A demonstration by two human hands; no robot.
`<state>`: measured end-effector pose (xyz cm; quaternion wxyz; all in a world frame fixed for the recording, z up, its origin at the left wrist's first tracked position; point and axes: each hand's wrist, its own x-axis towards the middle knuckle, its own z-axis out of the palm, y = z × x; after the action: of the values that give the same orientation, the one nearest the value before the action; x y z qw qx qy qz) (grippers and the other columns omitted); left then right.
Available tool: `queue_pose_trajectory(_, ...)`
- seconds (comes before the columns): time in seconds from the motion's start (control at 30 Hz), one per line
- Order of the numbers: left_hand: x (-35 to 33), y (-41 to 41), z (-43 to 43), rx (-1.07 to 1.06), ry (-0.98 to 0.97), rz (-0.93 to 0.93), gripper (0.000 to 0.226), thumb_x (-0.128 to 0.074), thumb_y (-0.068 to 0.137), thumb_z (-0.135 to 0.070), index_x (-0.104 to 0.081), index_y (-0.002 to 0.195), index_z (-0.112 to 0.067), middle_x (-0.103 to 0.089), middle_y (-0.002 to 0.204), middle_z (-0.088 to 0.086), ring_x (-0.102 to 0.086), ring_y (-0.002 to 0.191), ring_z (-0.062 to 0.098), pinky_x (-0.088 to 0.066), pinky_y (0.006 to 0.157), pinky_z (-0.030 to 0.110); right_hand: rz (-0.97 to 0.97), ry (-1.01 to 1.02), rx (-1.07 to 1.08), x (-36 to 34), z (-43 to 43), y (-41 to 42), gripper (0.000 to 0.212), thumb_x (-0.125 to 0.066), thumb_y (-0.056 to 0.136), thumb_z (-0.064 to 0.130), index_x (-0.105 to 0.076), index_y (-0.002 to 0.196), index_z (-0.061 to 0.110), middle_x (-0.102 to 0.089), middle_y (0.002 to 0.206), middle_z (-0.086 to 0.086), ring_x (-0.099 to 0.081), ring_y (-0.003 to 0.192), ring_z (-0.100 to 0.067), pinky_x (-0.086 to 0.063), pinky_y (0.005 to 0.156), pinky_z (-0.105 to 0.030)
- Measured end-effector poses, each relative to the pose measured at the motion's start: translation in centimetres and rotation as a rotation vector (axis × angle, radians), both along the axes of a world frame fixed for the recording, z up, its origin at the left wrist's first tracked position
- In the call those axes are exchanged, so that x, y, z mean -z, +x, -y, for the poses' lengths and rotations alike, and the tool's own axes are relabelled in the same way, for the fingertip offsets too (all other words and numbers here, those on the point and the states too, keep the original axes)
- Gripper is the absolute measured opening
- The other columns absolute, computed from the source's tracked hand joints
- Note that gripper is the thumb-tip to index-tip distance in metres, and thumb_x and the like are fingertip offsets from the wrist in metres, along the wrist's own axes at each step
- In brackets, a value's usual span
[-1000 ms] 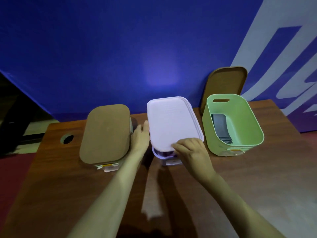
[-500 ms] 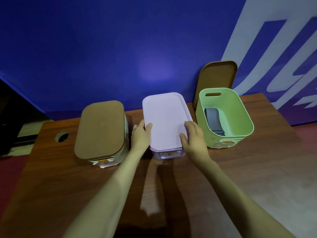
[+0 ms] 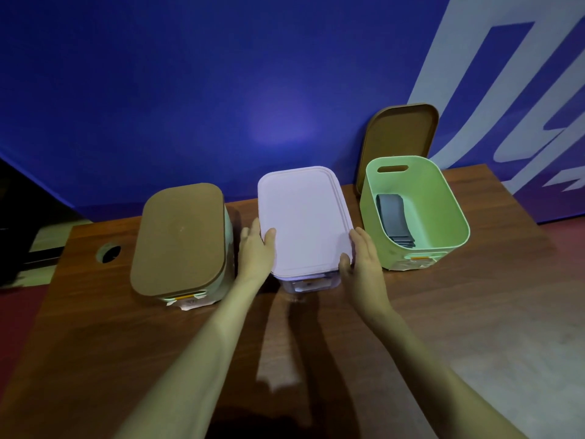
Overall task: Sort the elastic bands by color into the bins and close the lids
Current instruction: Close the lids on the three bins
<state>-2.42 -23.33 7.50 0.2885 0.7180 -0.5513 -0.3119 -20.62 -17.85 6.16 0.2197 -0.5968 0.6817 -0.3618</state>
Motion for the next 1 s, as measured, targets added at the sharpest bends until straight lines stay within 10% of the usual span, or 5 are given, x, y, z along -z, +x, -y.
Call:
queue_pose_trajectory(0.73, 0.6, -0.6, -1.4, 0.012, -0.006, -0.127, 0.044, -0.046, 0.096, -0.024, -0.04, 0.14, -0.019, -0.04, 0.121, 0.01, -0.045, 0.097, 0.016, -0.028, 0.088, 0.017, 0.401, 0.031, 0.029, 1.0, -0.5, -0.5, 0.05, -0.041, 0.085, -0.01, -0.042, 0.133, 0.004, -0.038, 0.142, -0.007, -0.034, 0.127, -0.008, -0.021, 0.096, 0.006)
queue_pose_trajectory(1.0, 0.5, -0.6, -2.2, -0.006, -0.029, -0.078, 0.045, -0.048, 0.095, -0.019, -0.04, 0.139, -0.016, -0.039, 0.133, 0.009, -0.048, 0.116, 0.024, -0.029, 0.09, 0.019, 0.546, 0.044, 0.03, 0.4, -1.0, -0.8, 0.054, -0.045, 0.083, -0.011, -0.042, 0.133, 0.01, -0.053, 0.124, 0.004, -0.051, 0.095, 0.014, -0.037, 0.08, 0.001)
